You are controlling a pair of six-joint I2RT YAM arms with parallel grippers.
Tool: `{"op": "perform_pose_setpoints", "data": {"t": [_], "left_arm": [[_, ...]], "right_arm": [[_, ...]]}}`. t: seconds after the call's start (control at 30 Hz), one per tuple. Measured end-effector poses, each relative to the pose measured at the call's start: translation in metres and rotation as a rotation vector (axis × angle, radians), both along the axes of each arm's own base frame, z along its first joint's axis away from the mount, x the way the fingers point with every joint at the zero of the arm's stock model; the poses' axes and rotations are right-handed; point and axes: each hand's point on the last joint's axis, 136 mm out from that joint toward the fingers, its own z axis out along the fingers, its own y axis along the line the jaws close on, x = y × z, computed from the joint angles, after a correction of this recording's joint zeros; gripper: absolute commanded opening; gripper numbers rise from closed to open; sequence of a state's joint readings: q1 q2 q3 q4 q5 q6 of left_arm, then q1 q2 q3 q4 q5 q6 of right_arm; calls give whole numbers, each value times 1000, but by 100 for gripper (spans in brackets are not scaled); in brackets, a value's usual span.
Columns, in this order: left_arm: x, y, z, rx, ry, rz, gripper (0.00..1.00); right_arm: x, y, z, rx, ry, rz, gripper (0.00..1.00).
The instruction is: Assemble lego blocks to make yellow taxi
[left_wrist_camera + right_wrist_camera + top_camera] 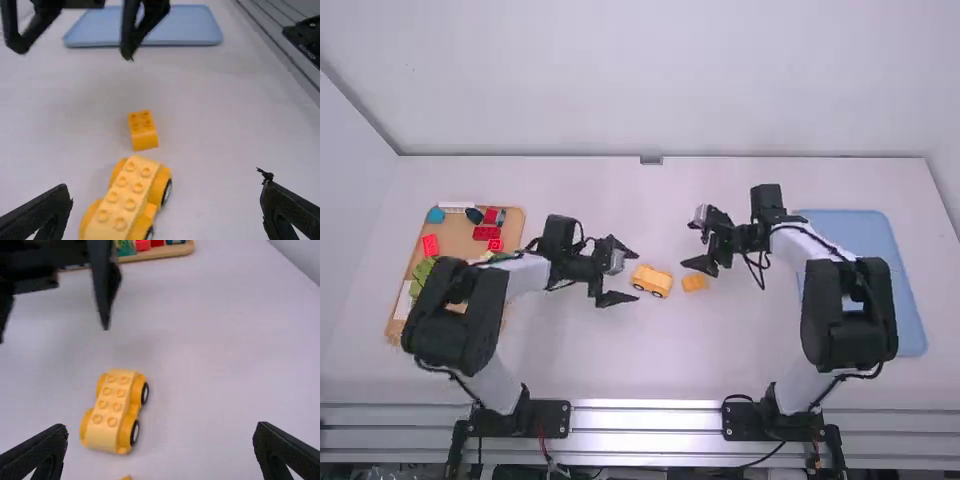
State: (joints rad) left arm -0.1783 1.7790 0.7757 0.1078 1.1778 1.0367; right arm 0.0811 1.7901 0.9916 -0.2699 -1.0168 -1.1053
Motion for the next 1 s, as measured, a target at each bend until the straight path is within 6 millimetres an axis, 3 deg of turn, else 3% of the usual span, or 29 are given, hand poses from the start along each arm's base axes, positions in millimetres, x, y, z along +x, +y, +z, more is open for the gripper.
{"op": "perform_pose_setpoints", "data": {"t": [0.13, 0.37, 0.7, 0.87, 1.0], "left_arm": [[14, -13, -17, 10, -8, -41, 99], [13, -34, -53, 118, -16, -86, 99], [30, -32, -69, 212, -51, -51, 99], [23, -31, -94, 249, 39, -67, 99], [24, -32, -94, 250, 40, -70, 95]], "right_arm": [[-11, 5, -17, 18, -18, 5, 99], [-12, 7, -18, 43, 15, -22, 99], [-14, 10, -14, 69, 37, -16, 99], [-16, 11, -13, 80, 40, -10, 99], [-18, 12, -13, 83, 55, -9, 99]]}}
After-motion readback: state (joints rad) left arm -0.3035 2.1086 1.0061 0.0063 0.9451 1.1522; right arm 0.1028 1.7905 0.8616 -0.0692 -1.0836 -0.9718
